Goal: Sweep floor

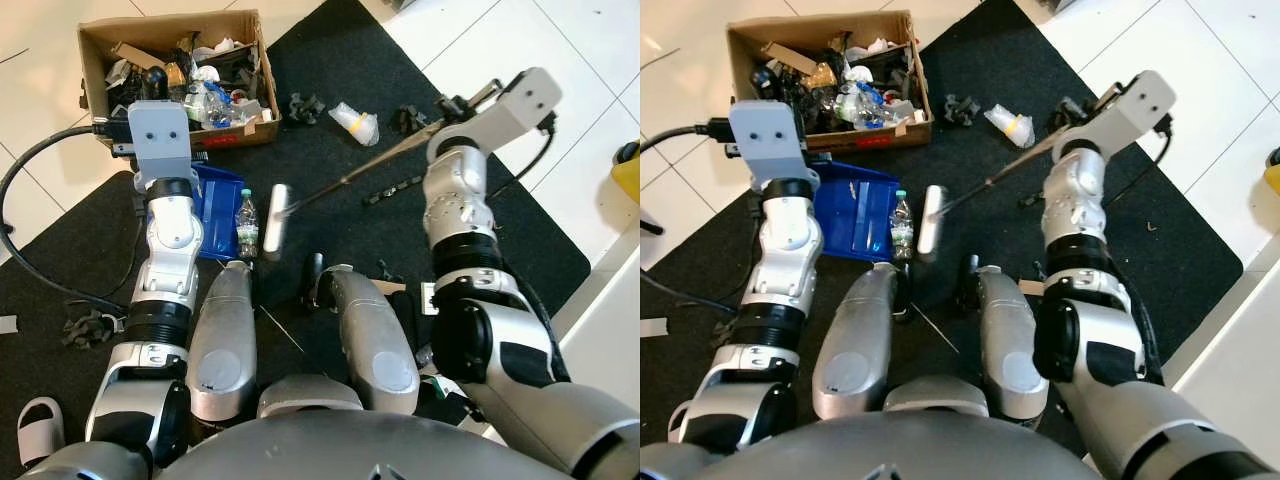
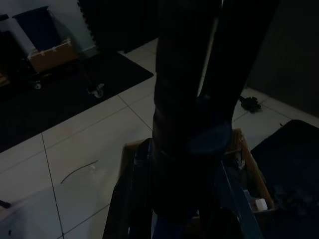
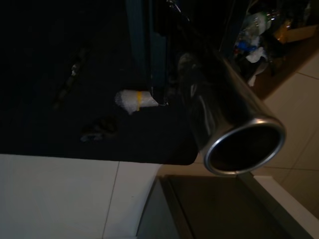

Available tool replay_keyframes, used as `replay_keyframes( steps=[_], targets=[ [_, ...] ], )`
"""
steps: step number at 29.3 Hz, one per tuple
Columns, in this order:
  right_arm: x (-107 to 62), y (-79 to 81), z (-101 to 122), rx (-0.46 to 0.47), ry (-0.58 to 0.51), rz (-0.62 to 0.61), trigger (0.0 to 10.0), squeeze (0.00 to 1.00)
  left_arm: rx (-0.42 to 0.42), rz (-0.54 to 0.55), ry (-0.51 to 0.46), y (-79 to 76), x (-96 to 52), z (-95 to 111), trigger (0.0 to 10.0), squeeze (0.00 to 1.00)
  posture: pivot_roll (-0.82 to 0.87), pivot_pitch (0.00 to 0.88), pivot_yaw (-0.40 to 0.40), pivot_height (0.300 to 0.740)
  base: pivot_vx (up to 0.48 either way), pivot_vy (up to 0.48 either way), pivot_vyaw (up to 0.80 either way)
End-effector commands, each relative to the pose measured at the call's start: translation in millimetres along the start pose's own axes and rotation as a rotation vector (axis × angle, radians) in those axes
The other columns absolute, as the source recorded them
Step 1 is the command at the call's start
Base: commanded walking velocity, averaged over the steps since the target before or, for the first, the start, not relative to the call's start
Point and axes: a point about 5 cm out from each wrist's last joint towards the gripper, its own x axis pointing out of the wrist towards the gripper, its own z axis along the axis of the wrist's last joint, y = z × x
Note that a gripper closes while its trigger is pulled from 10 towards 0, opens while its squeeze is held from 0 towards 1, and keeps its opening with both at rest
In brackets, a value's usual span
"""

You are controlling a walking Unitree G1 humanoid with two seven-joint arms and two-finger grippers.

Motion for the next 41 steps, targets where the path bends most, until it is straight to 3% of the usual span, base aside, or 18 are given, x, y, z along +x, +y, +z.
replay_keyframes(
  steps=[1, 8, 14, 23, 25, 28, 36, 38, 41],
  targets=[
    [-3.2, 10.6, -8, 0.156, 0.06, 0.016, 10.0, 0.0, -0.008, -0.029, 0.029, -7.2, -7.5, -7, 10.0, 0.0, 0.17, 0.235, -0.119, 0.74, 0.0, 0.0, 0.0],
    [-0.6, 16.7, 4, 0.229, 0.072, 0.019, 10.0, 0.0, -0.013, -0.028, 0.028, -10.5, -7.3, -7, 10.0, 0.0, 0.16, 0.23, -0.131, 0.74, 0.0, 0.0, 0.0],
    [2.8, 19.3, 21, 0.22, 0.038, 0.053, 10.0, 0.0, -0.029, -0.027, 0.022, -12.6, -6.0, -6, 10.0, 0.0, 0.15, 0.225, -0.136, 0.74, 0.0, 0.0, 0.0],
    [10.3, 12.3, 41, 0.164, 0.0, 0.083, 10.0, 0.0, -0.15, -0.026, -0.14, -10.6, 18.6, 41, 10.0, 0.0, 0.15, 0.213, -0.143, 0.74, 0.0, 0.0, 0.0],
    [10.9, 12.2, 44, 0.161, -0.006, 0.085, 10.0, 0.0, -0.154, -0.027, -0.15, -10.5, 20.0, 44, 10.0, 0.0, 0.15, 0.213, -0.143, 0.74, 0.0, 0.0, 0.0],
    [14.8, 13.2, 61, 0.146, -0.052, 0.109, 10.0, 0.0, -0.208, -0.056, -0.223, -13.9, 26.7, 67, 10.0, 0.0, 0.15, 0.203, -0.145, 0.74, 0.0, 0.0, 0.0],
    [18.6, 17.2, 87, 0.114, -0.13, 0.157, 10.0, 0.0, -0.251, -0.068, -0.236, -19.4, 31.5, 76, 10.0, 0.0, 0.14, 0.188, -0.144, 0.74, 0.0, 0.0, 0.0],
    [18.9, 19.6, 99, 0.08, -0.172, 0.182, 10.0, 0.0, -0.274, -0.075, -0.234, -23.3, 33.6, 78, 10.0, 0.0, 0.13, 0.179, -0.145, 0.74, 0.0, 0.0, 0.0],
    [17.1, 28.2, 133, 0.001, -0.292, 0.244, 10.0, 0.0, -0.319, -0.099, -0.223, -33.2, 38.2, 82, 10.0, 0.0, 0.13, 0.168, -0.144, 0.74, 0.0, 0.0, 0.0]
  ],
)
